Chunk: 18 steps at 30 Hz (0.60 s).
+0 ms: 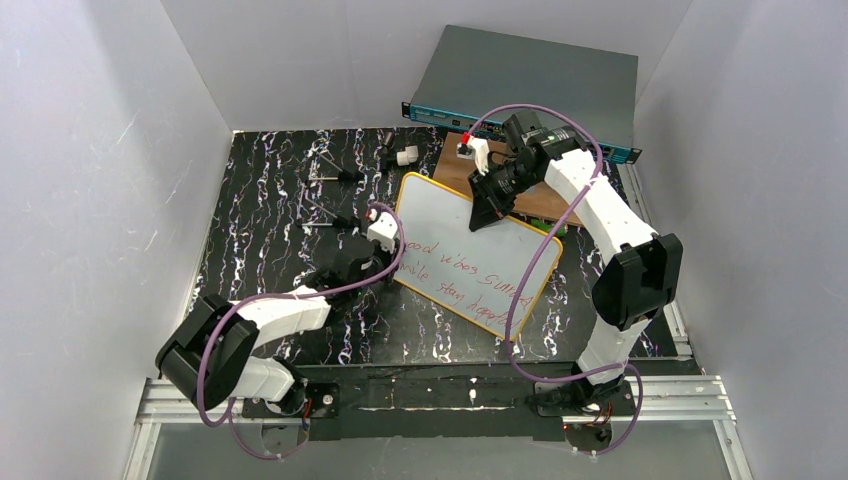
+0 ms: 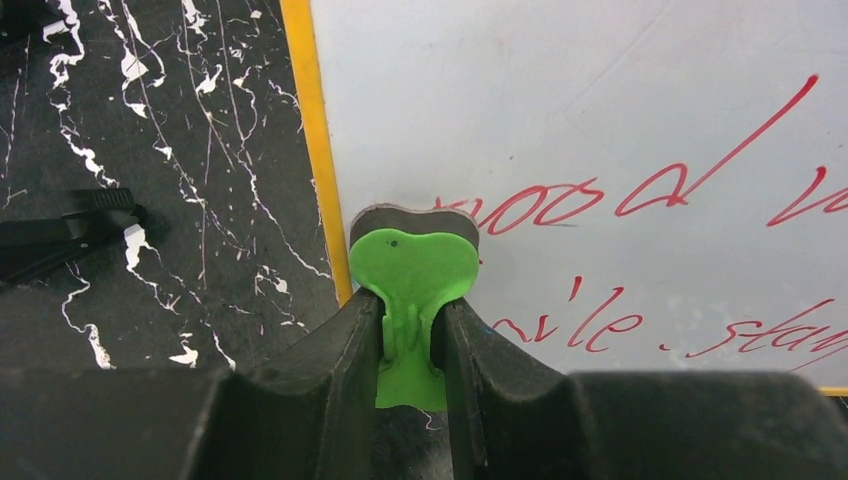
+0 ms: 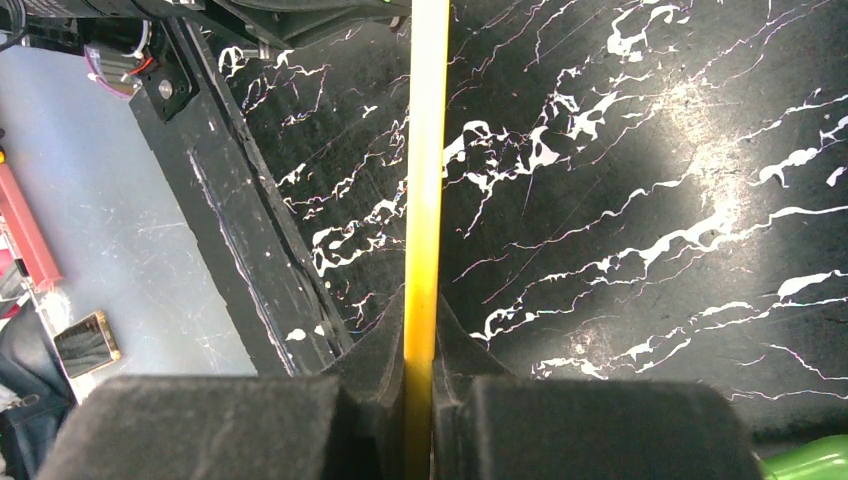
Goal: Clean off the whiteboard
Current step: Erase the whiteboard at the center of the board.
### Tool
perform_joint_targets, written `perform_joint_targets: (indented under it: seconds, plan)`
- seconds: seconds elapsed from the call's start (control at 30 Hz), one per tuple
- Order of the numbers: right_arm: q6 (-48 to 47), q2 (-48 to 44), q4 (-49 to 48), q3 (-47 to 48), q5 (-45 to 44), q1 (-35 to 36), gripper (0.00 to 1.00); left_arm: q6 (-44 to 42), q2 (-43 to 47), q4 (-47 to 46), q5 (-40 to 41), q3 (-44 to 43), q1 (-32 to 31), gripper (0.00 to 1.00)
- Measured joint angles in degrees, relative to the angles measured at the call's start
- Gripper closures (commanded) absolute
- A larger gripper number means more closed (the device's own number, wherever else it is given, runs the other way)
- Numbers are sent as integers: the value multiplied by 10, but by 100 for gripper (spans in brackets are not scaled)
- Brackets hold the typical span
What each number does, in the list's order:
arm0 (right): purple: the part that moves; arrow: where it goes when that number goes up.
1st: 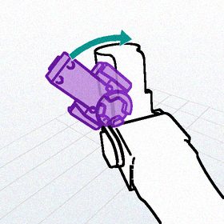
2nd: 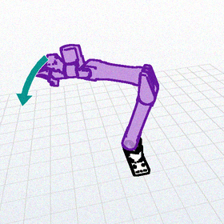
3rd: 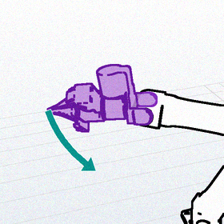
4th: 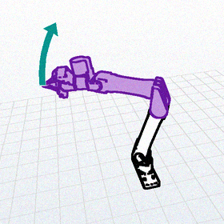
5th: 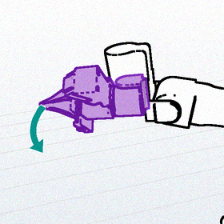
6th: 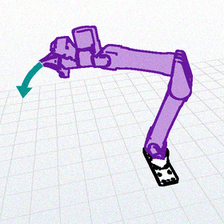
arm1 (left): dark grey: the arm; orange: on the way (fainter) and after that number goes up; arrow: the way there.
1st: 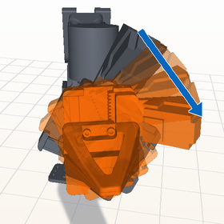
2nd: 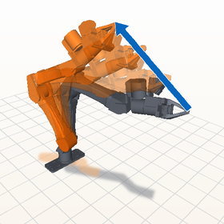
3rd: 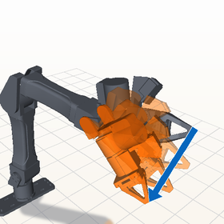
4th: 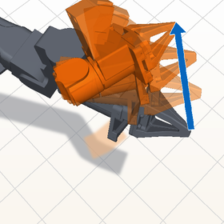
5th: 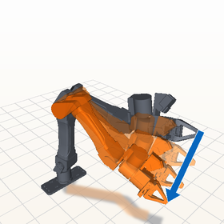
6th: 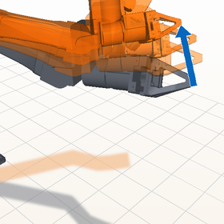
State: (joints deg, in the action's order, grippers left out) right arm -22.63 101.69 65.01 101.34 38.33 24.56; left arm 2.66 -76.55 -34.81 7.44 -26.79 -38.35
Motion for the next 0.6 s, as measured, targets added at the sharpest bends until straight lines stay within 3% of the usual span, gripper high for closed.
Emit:
perform_joint_targets:
  seconds: [0.27,0.6]
  plan:
    - [6,-2,-4,-3,-3,0,99,-8,1,81,-18,-83,10,100]
    - [11,-5,-8,-7,-4,0,99,0,0,89,-48,-127,23,100]
